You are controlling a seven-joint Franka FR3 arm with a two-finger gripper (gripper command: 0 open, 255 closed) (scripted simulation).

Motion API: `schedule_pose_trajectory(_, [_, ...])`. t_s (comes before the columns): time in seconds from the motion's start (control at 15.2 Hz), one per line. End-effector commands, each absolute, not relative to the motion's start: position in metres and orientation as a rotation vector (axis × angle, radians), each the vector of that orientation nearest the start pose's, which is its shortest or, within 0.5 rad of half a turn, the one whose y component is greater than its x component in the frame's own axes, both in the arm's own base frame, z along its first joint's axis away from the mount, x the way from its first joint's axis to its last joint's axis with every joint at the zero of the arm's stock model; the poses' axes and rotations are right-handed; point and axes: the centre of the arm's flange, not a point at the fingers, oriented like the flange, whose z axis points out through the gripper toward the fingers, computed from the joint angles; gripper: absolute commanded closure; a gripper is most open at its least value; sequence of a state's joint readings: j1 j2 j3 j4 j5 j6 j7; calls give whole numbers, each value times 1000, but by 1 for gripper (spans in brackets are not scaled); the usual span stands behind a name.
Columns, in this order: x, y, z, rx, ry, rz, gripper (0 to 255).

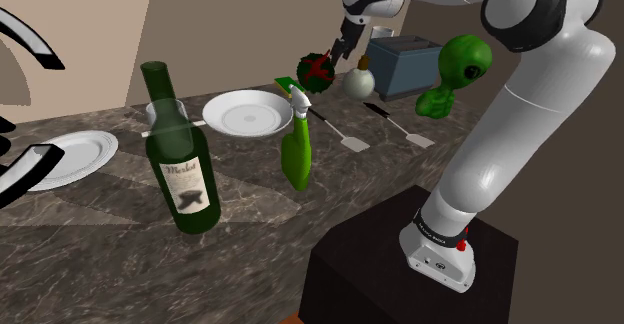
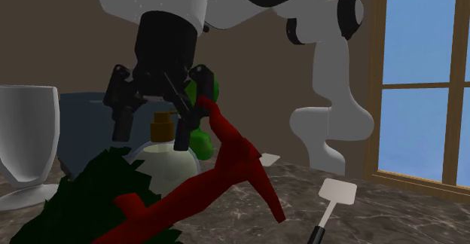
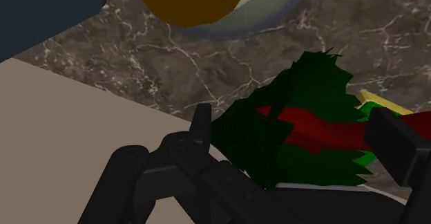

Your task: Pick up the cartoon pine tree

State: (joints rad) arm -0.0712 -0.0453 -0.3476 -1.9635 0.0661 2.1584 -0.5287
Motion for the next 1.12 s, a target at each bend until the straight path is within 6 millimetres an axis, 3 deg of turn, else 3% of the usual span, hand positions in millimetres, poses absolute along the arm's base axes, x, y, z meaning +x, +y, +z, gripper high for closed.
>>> schedule_pose_trajectory(0.0, [521, -232, 505, -3157, -124, -392, 0])
schedule_pose_trajectory(0.26, [521, -232, 481, -3157, -124, -392, 0])
schedule_pose_trajectory(0.4, [521, -232, 481, -3157, -124, -392, 0])
schedule_pose_trajectory(0.46, [521, -232, 481, -3157, -124, -392, 255])
schedule_pose_trajectory(1.06, [521, -232, 481, -3157, -124, -392, 255])
